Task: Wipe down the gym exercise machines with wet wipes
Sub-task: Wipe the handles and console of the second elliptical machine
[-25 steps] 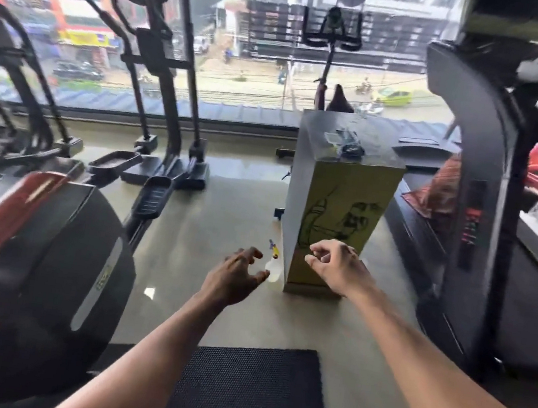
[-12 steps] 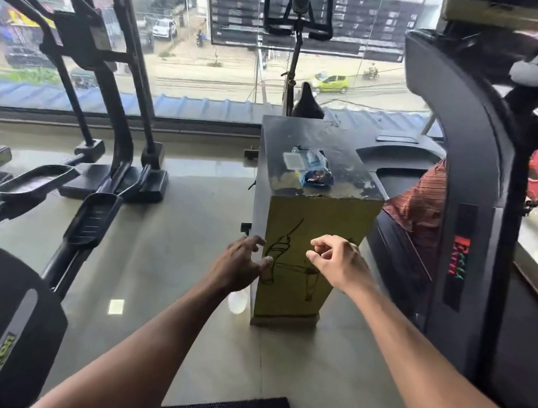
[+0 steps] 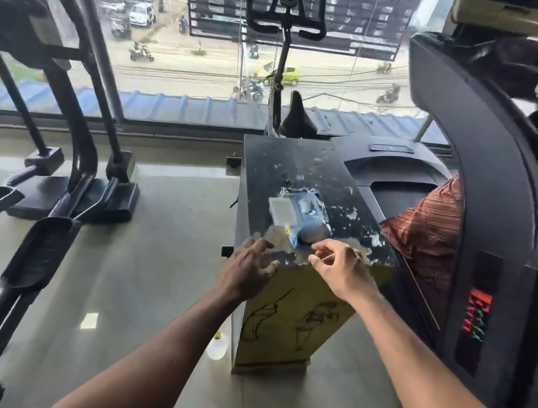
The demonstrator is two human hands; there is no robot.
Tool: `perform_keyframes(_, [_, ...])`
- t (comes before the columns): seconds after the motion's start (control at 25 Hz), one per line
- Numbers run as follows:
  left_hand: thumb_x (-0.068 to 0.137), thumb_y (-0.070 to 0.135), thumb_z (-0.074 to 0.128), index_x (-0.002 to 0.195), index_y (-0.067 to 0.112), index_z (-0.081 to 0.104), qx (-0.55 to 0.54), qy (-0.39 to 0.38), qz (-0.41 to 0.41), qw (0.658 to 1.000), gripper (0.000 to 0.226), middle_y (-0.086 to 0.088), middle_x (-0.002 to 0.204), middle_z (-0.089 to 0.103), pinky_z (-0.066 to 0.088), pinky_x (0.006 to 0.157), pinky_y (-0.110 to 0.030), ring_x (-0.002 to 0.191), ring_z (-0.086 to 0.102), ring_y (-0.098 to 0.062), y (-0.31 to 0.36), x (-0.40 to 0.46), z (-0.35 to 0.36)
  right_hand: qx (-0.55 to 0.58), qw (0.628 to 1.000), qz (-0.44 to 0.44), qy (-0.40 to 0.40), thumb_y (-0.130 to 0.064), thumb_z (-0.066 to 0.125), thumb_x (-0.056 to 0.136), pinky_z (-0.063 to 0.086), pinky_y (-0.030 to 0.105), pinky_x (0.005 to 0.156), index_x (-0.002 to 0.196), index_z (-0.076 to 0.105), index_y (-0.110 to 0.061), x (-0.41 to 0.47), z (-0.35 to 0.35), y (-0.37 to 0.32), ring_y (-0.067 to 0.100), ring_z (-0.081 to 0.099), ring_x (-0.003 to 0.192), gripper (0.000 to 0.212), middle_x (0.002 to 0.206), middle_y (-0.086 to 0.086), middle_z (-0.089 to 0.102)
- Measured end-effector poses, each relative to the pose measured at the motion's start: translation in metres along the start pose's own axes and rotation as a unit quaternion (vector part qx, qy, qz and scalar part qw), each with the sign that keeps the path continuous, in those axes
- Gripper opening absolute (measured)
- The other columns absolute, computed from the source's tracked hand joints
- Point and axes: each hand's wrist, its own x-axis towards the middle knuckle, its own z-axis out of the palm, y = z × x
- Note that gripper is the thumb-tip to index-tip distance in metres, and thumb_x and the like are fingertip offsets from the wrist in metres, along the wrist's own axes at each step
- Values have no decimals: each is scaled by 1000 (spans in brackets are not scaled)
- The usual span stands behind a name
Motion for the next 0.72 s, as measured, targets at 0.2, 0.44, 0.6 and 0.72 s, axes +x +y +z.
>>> perform_keyframes(0.2, [90, 36, 64, 137, 25, 56, 28, 56, 44, 997, 48, -2, 137, 50, 50, 101, -44, 123, 53, -28, -7, 73, 13, 5, 999, 18, 41, -28, 71, 95, 49, 19, 69, 117, 71, -17, 66, 5, 21, 11, 68, 88, 25, 108, -2, 73])
perform_keyframes(0.44, [89, 46, 55, 132, 26, 58, 67, 72, 68, 993, 49, 1, 136, 52, 49, 101, -43, 120, 55, -25, -10, 125, 26, -39, 996, -60, 52, -25, 75, 91, 47, 23, 79, 112, 72, -16, 143, 15, 48, 19, 66, 93, 23, 103, 0, 70])
perform_keyframes(0.6, [89, 48, 56, 132, 28, 58, 92, 71, 55, 992, 47, 4, 137, 53, 51, 98, -44, 121, 56, -23, -8, 137, 32, -72, 989, -129, 30, -31, 76, 90, 54, 39, 85, 116, 70, -22, 175, 22, 60, 23, 62, 95, 28, 101, 0, 65])
perform_keyframes(0.72, [90, 50, 56, 134, 31, 56, 110, 62, 46, 991, 48, 7, 140, 51, 50, 99, -43, 123, 54, -21, -8, 137, 35, -77, 984, -160, -3, -33, 75, 90, 54, 41, 85, 100, 70, -21, 188, 21, 65, 21, 60, 96, 17, 98, -3, 62])
